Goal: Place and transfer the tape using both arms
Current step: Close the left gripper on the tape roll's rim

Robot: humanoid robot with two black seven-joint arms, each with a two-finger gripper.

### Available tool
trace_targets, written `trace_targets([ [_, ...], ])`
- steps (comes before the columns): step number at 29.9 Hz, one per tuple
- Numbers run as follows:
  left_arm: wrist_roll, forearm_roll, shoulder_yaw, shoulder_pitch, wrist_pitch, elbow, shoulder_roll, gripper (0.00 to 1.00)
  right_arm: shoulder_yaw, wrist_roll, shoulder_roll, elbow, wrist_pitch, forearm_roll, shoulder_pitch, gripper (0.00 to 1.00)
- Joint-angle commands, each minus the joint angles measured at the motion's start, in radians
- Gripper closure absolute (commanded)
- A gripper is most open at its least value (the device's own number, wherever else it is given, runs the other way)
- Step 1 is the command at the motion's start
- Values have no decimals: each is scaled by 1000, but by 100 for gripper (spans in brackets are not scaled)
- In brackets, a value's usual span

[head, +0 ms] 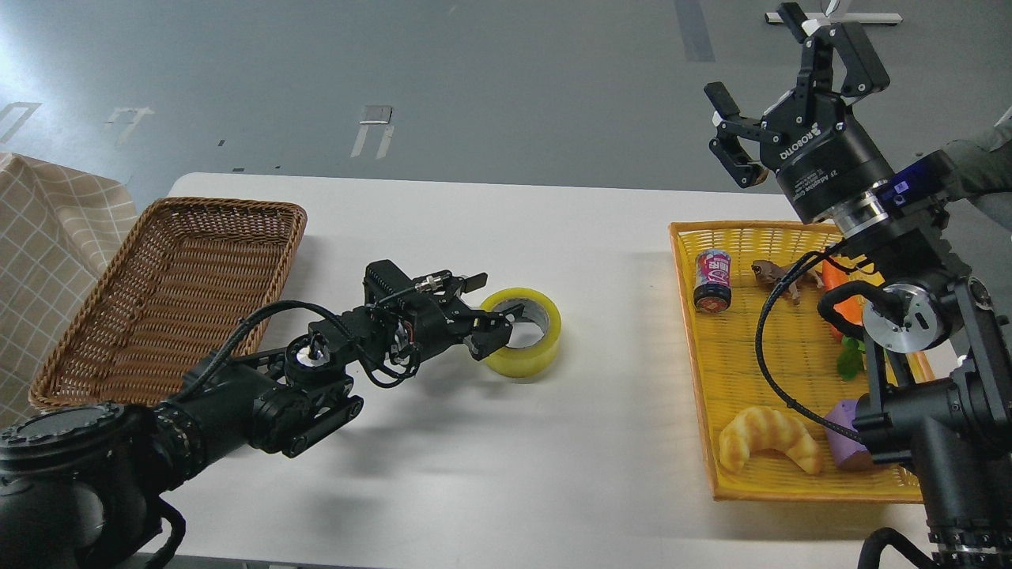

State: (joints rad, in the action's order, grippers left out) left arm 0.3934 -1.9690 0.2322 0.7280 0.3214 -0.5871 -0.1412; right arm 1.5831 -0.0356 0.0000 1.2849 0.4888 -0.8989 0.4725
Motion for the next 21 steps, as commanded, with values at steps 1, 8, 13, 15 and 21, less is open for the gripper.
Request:
trace_targets([
  [1,22,1,-39,5,1,1,-8,47,0,-1,0,1,0,0,0,1],
  [8,31,1,-54,21,2,9,-8,50,0,-3,0,2,0,0,0,1],
  [13,33,1,-54,21,2,23,-5,51,0,-3,0,4,0,0,-2,1],
  [15,36,1,-56,21,2,23,-6,59,0,-3,0,5,0,0,-6,1],
  [21,41,1,-65,25,2,30,-8,69,0,-3,0,5,0,0,-6,1],
])
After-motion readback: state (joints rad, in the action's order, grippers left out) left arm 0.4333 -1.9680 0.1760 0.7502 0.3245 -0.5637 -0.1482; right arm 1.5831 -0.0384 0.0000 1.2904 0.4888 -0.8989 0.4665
